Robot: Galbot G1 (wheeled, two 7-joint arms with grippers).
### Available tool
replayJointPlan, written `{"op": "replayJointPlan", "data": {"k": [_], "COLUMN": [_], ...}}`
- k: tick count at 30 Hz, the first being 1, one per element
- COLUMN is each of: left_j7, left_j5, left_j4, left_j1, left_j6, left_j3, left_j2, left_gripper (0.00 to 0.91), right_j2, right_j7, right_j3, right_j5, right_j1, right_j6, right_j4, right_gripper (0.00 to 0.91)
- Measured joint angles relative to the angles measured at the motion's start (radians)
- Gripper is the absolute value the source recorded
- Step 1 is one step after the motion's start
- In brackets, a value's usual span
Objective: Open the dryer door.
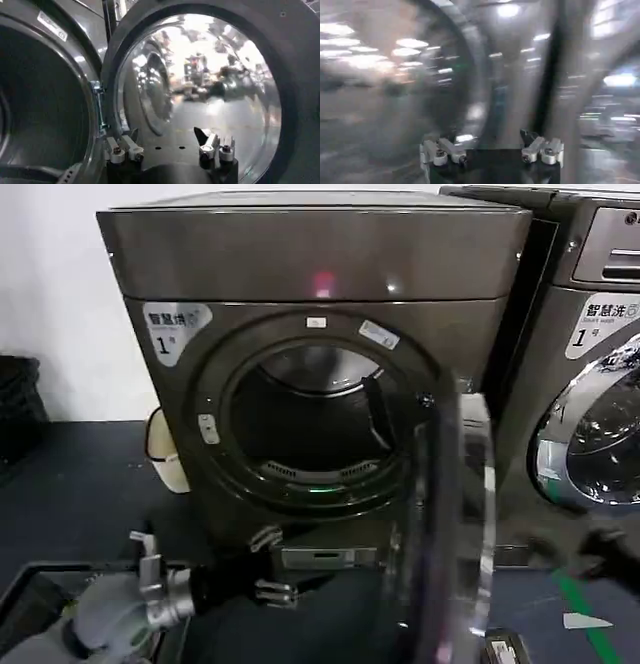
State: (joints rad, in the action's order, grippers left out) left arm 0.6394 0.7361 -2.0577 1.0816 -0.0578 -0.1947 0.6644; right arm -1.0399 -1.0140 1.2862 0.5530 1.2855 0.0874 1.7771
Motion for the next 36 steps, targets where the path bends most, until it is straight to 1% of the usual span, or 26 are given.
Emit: {"op": "replayJointPlan", "data": {"k": [4, 8, 11, 16, 19, 24, 28, 31, 34, 36], "left_j7": [-0.011, -0.023, -0.03, -0.048, -0.057, -0.07, -0.083, -0.09, -0.093, -0.1], "left_j5": [-0.006, -0.009, -0.009, -0.002, -0.006, -0.011, -0.015, -0.021, -0.029, -0.034], "left_j4": [0.019, 0.057, 0.083, 0.135, 0.172, 0.24, 0.289, 0.32, 0.349, 0.37], "left_j1": [-0.077, -0.177, -0.255, -0.378, -0.44, -0.534, -0.597, -0.637, -0.668, -0.687], "left_j6": [-0.008, -0.01, -0.017, -0.022, -0.026, -0.03, -0.033, -0.035, -0.038, -0.039], "left_j3": [0.105, 0.229, 0.314, 0.45, 0.515, 0.612, 0.669, 0.692, 0.71, 0.72], "left_j2": [0.023, 0.056, 0.073, 0.117, 0.151, 0.234, 0.303, 0.347, 0.39, 0.418], "left_gripper": [0.907, 0.907, 0.907, 0.907, 0.907, 0.907, 0.907, 0.907, 0.907, 0.907], "right_j2": [-0.029, -0.073, -0.081, -0.066, -0.045, -0.025, -0.017, -0.021, -0.022, -0.029], "right_j7": [0.195, 0.418, 0.559, 0.695, 0.771, 0.832, 0.822, 0.812, 0.821, 0.832], "right_j3": [0.102, 0.179, 0.234, 0.329, 0.404, 0.531, 0.611, 0.671, 0.716, 0.734], "right_j5": [-0.057, -0.085, -0.104, -0.082, -0.123, -0.187, -0.223, -0.246, -0.251, -0.253], "right_j1": [0.036, 0.064, 0.07, 0.079, 0.1, 0.147, 0.182, 0.216, 0.241, 0.253], "right_j6": [0.0, 0.032, 0.059, 0.103, 0.12, 0.154, 0.205, 0.225, 0.238, 0.225], "right_j4": [0.029, 0.085, 0.098, 0.13, 0.147, 0.156, 0.149, 0.162, 0.163, 0.164], "right_gripper": [0.907, 0.907, 0.907, 0.907, 0.907, 0.907, 0.907, 0.907, 0.907, 0.907]}}
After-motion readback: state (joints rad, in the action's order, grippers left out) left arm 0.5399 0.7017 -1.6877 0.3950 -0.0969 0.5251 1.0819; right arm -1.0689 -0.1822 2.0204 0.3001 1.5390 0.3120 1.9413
